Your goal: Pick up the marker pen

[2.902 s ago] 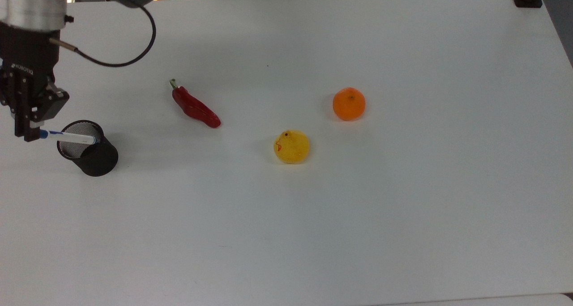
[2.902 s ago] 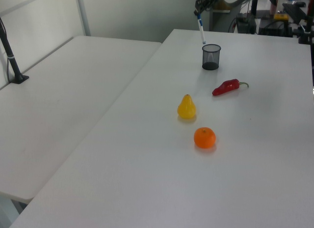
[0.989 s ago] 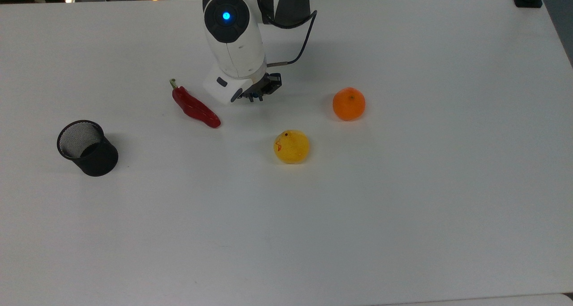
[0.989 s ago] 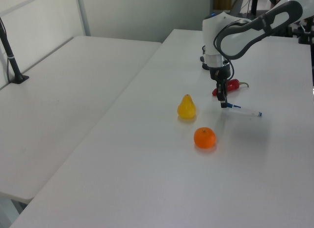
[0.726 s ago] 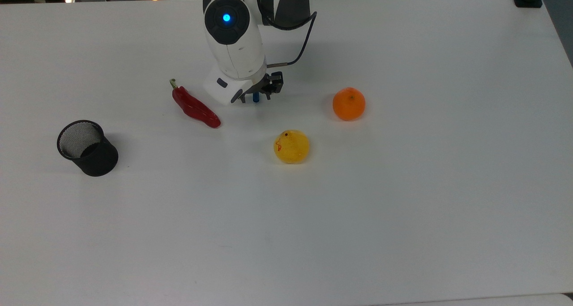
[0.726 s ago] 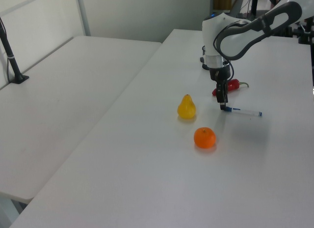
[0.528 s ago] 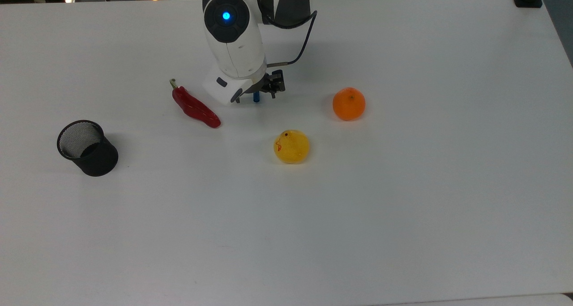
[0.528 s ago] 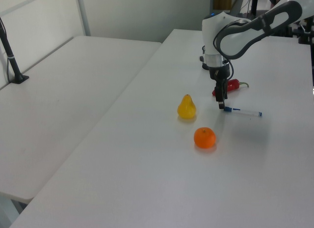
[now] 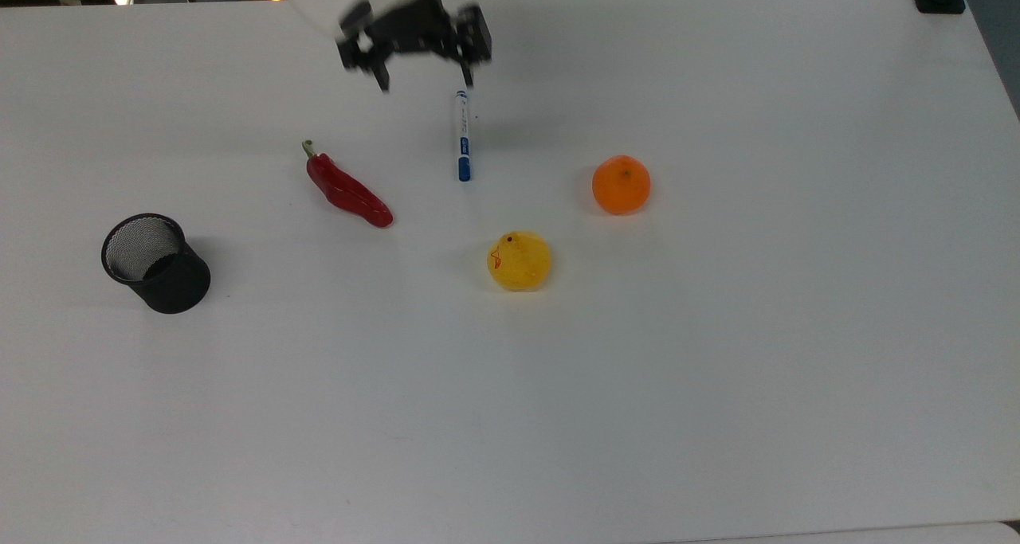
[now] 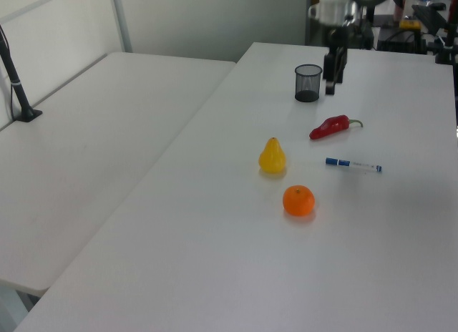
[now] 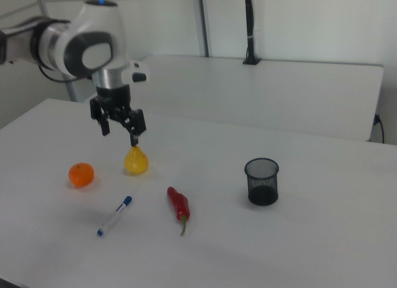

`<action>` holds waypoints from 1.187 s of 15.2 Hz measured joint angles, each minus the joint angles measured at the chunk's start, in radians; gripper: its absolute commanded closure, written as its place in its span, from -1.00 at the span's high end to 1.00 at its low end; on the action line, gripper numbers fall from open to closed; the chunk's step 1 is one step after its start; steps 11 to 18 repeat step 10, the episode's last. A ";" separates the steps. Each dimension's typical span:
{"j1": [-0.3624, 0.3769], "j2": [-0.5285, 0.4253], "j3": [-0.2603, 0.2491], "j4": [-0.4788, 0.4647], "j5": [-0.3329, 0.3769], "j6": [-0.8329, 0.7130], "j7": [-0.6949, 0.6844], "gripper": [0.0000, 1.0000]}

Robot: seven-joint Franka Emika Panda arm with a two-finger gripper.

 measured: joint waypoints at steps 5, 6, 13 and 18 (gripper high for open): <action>-0.062 -0.151 0.000 -0.011 -0.002 -0.121 0.008 1.00; -0.071 -0.157 0.001 -0.013 -0.008 -0.129 0.008 1.00; -0.089 -0.157 0.001 -0.016 -0.034 -0.132 0.010 1.00; -0.089 -0.157 0.001 -0.016 -0.034 -0.132 0.010 1.00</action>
